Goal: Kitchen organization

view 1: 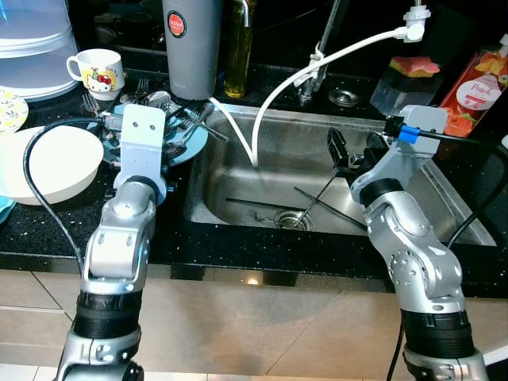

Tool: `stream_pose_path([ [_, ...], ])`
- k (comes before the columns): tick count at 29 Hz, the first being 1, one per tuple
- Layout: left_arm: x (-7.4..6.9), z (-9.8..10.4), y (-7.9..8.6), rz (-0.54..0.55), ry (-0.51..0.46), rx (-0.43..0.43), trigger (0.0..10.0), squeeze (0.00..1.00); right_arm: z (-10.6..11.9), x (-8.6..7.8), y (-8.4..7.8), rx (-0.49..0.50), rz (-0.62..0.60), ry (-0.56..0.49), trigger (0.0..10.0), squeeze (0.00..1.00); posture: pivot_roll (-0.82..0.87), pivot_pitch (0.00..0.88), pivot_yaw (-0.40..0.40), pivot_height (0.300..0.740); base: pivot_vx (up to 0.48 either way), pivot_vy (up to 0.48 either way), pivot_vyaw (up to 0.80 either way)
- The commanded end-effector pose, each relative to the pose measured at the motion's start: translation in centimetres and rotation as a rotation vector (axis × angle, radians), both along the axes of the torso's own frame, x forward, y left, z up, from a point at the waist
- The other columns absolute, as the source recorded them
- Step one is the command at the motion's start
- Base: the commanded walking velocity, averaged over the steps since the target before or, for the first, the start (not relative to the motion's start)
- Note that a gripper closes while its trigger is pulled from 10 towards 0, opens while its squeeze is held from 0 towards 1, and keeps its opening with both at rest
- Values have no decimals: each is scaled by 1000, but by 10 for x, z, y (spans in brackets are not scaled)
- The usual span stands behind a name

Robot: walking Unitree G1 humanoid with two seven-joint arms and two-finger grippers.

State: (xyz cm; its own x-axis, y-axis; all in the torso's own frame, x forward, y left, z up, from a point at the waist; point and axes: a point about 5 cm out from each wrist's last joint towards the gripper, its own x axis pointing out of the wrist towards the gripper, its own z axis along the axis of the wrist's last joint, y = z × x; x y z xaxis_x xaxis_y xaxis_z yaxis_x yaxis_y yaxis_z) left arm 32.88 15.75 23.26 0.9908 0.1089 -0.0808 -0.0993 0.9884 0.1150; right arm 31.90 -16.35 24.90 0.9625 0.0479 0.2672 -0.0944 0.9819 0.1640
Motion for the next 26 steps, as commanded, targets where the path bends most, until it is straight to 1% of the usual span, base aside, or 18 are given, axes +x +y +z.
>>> stream_pose_path([
  [1,2,1,-4,-8,22,-50,10000,0,2,2,-2,0,-13,-2,10000,0,229,40,-83,740,0,0,0],
  [2,4,-2,-2,9,45,-99,4941,0,2,2,-2,0,-10,-3,10000,0,229,34,-85,740,0,0,0],
  [4,4,-3,-1,17,56,-117,4941,0,2,3,-2,-1,-9,-3,10000,0,229,34,-85,740,0,0,0],
  [5,4,-4,-1,19,69,-138,4706,0,2,3,-2,-1,-8,-4,10000,0,230,30,-85,740,0,0,0],
  [6,5,-6,-1,24,83,-158,4941,0,2,3,-2,-1,-8,-4,10000,0,231,28,-85,740,0,0,0],
  [7,5,-6,-1,25,93,-172,3451,0,2,3,-2,-1,-8,-4,10000,0,231,28,-85,740,0,0,0],
  [9,5,-8,-1,26,102,-181,3451,0,2,4,-2,-1,-9,-4,10000,0,229,26,-84,740,0,0,0],
  [10,6,-8,-1,26,106,-177,745,0,3,4,-2,0,-10,-5,10000,0,228,26,-84,740,0,0,0],
  [11,7,-8,-1,24,109,-176,0,0,3,4,-3,1,-10,-7,10000,0,229,27,-84,740,0,0,0],
  [13,7,-8,0,22,106,-171,0,0,3,4,-3,2,-11,-8,10000,0,228,29,-84,740,0,0,0],
  [16,9,-3,0,15,69,-126,0,0,3,4,-3,3,-13,-8,10000,0,228,29,-84,740,0,0,0],
  [18,10,6,-2,-3,3,-94,0,0,3,4,-3,6,-16,-8,10000,0,228,32,-81,740,0,0,0],
  [19,10,6,-2,-3,3,-94,0,0,3,4,-3,6,-16,-8,10000,0,228,32,-81,740,0,0,0],
  [20,11,16,-5,-23,-64,-77,0,0,3,5,-3,8,-16,-8,10000,0,226,34,-81,740,0,0,0],
  [21,11,21,-7,-36,-94,-71,0,0,3,5,-3,9,-15,-10,10000,0,225,35,-80,740,0,0,0],
  [22,11,21,-7,-36,-94,-71,0,0,3,5,-3,9,-15,-10,10000,0,225,35,-80,740,0,0,0],
  [24,11,34,-14,-89,-181,-43,0,0,4,5,-3,10,-15,-11,10000,0,224,35,-80,740,0,0,0],
  [26,11,37,-16,-98,-196,-38,0,0,4,5,-3,11,-16,-11,10000,0,225,35,-80,740,0,0,0],
])
